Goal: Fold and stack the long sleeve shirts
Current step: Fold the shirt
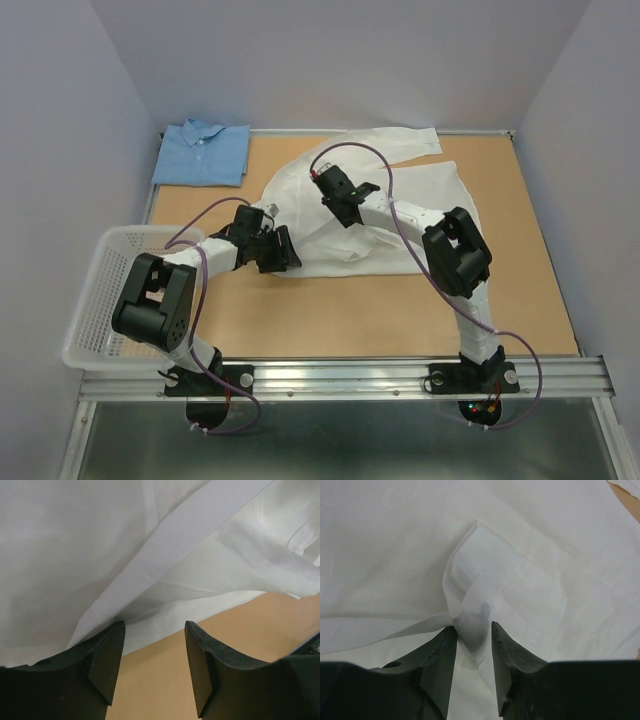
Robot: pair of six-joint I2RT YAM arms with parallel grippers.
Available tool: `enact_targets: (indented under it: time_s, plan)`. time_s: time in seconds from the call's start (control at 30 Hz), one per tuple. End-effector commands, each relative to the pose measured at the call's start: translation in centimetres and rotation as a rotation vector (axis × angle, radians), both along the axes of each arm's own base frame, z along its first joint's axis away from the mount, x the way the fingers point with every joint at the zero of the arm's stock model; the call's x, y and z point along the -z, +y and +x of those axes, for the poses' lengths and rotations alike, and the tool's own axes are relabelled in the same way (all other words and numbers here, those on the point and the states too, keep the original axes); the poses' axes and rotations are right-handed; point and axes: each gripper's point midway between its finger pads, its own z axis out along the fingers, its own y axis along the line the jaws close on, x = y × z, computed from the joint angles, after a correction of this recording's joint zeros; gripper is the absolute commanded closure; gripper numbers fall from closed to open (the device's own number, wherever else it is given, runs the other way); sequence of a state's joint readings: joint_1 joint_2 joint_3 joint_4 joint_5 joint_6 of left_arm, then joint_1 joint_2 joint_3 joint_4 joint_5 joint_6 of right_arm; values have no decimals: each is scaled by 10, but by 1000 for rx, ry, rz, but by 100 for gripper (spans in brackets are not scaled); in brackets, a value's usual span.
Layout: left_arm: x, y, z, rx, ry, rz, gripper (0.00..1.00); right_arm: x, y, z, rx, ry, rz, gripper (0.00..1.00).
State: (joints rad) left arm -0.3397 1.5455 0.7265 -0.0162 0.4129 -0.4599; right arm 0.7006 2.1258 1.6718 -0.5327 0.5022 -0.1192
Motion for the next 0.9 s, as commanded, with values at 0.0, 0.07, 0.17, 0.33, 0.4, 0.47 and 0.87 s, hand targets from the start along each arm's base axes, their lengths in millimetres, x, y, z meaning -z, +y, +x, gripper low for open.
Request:
enact_targets:
  time_s: [0.0, 0.07, 0.17, 0.33, 0.4, 0.47, 0.87]
  plan:
    - [35, 18, -32, 12, 133, 100, 37, -37, -2, 11, -20, -74, -3, 61]
    - [35, 18, -32, 13, 132, 101, 37, -43, -2, 10, -31, -78, 8, 60]
    - [37, 19, -33, 13, 138, 103, 37, -49, -9, 17, -11, -88, 23, 59]
    - [38, 19, -34, 10, 142, 104, 37, -75, 4, 26, -25, -88, 193, 54]
    - [37, 19, -32, 10, 139, 103, 37, -86, 10, 28, -14, -82, 287, 52]
    - [36, 19, -32, 8, 139, 102, 37, -93, 12, 26, 2, -80, 338, 49]
    - [33, 17, -30, 8, 130, 95, 37, -90, 53, 23, 160, 20, 646, 41]
